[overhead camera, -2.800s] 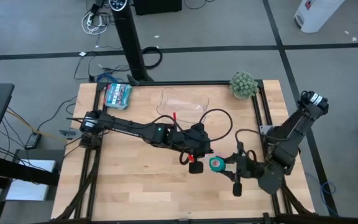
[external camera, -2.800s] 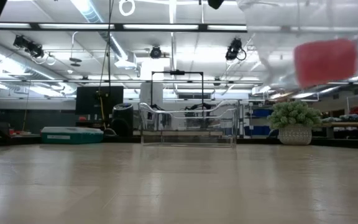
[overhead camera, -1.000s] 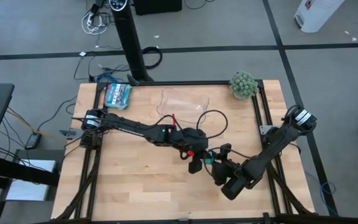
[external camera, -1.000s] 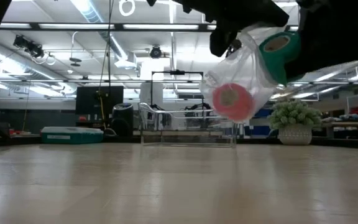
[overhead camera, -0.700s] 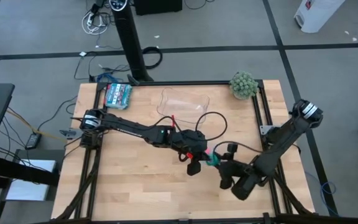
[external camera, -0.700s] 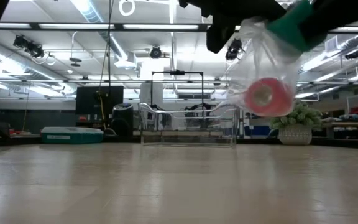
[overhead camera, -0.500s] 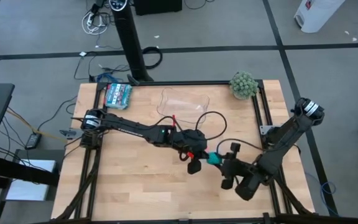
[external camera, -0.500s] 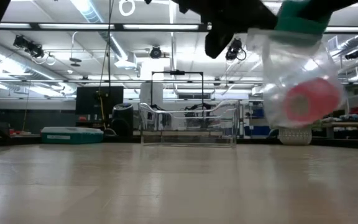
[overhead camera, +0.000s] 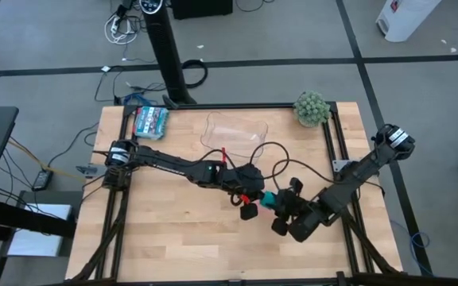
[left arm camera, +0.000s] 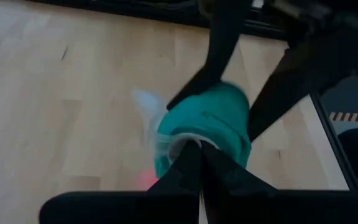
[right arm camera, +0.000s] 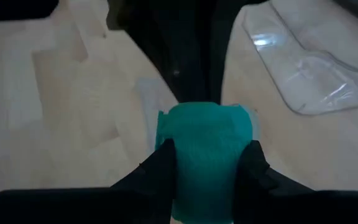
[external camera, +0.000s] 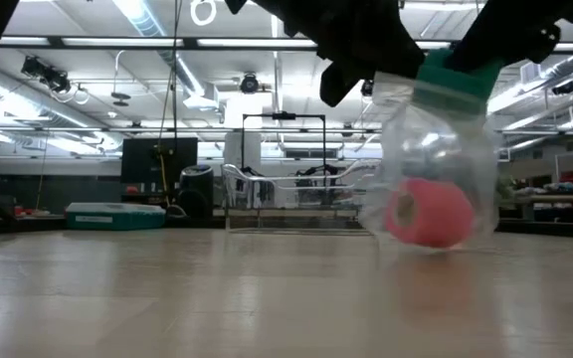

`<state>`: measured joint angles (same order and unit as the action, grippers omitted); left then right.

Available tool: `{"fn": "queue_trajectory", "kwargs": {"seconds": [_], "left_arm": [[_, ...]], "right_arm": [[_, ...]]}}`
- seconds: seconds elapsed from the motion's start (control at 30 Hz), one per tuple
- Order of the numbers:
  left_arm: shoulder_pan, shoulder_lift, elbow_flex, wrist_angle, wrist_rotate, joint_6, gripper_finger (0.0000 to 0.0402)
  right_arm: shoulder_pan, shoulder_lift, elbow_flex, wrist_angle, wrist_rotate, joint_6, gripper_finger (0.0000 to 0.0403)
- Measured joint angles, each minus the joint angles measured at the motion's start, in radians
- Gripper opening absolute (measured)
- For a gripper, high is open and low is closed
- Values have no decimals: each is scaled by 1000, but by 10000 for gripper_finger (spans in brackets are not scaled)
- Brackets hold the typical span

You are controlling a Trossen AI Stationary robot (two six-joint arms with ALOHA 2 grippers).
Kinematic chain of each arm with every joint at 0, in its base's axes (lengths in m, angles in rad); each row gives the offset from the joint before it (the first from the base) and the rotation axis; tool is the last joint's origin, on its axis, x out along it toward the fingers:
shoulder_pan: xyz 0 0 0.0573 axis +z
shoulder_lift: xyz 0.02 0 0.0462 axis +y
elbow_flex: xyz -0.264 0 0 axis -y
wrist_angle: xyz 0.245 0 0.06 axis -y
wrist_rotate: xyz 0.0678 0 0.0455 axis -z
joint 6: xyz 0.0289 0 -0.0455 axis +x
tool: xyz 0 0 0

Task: Roll bandage
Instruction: Put the blue bandage into the transparent zip bag

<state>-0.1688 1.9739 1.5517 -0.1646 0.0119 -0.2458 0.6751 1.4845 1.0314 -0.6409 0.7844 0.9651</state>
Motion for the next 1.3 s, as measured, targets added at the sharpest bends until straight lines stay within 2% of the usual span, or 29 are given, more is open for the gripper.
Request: {"fn": "queue_trajectory", "kwargs": {"seconds": [0.07, 0.17, 0.3, 0.43, 0.53, 0.67, 0.87, 1.17, 1.3], "left_arm": [[-2, 0, 0, -4, 6, 1, 5], [-5, -1, 0, 19, 8, 0, 5], [-9, -5, 0, 3, 21, -1, 5], [-17, -4, 0, 4, 31, -1, 5], [-14, -4, 0, 16, 29, -2, 5], [-21, -7, 2, 16, 35, -20, 7], [-23, -7, 4, 72, 15, -21, 9], [-34, -7, 10, 192, 40, -47, 7], [-39, -6, 8, 168, -2, -31, 7]], "right_arm": [[-5, 0, -2, 39, -40, -79, 112], [-6, -3, -2, 15, 0, -84, 108], [-23, -3, -3, 50, -31, -149, 109], [-52, -3, -3, 84, -147, -173, 108], [-55, -3, -3, 74, -109, -168, 106], [-44, -8, -4, 119, -126, -211, 106], [-19, -65, -4, 59, -137, -157, 102], [93, -217, -1, 16, -137, -85, 92], [109, -230, -1, -33, -146, -31, 91]]}}
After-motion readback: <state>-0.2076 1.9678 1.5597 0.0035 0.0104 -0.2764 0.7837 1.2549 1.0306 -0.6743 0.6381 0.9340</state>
